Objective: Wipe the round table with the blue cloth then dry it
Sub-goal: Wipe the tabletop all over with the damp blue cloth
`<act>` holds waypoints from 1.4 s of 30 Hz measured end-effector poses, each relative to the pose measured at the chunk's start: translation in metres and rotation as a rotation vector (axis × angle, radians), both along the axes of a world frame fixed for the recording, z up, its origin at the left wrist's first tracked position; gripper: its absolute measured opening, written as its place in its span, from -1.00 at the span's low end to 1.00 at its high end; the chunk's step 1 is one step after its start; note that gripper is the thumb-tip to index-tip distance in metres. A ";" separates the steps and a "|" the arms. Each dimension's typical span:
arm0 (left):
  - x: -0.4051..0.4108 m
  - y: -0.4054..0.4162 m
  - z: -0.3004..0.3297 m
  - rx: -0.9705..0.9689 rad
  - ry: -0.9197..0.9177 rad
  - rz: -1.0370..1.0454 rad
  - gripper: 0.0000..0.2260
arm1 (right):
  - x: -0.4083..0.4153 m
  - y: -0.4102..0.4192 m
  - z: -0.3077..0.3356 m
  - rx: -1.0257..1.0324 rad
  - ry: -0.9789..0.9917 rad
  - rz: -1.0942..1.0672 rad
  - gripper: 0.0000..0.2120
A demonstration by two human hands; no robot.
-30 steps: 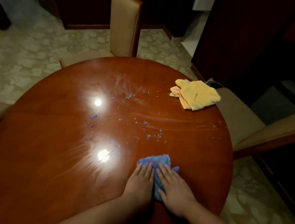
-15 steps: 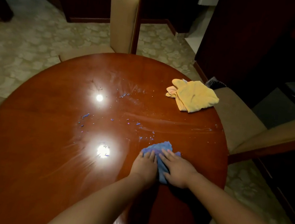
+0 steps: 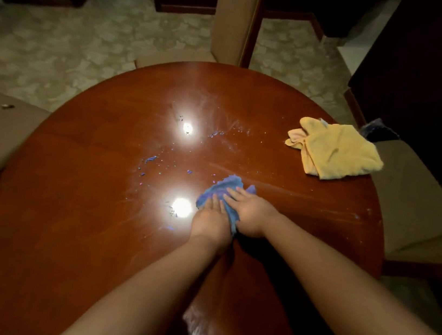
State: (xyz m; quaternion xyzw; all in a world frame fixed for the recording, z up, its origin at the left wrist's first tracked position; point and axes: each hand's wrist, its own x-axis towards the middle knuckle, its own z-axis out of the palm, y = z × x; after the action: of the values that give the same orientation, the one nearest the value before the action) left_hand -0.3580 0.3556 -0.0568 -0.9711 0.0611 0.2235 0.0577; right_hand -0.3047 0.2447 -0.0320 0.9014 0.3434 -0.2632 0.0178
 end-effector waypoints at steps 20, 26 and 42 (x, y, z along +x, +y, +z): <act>-0.124 0.085 0.034 0.010 0.176 -0.324 -0.30 | -0.178 0.058 0.016 0.051 -0.021 -0.160 -0.31; -0.131 0.122 0.028 0.063 0.230 -0.363 -0.25 | -0.184 0.098 0.016 -0.024 0.005 -0.131 -0.29; -0.039 0.143 0.028 -0.037 0.094 -0.399 -0.38 | -0.094 0.136 0.001 -0.102 -0.026 -0.308 -0.29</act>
State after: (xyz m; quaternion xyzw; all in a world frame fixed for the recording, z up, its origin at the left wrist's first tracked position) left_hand -0.3974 0.4985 -0.0290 -0.9291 0.2591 0.2514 0.0799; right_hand -0.3990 0.3809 -0.0312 0.9445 0.1872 -0.2684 0.0274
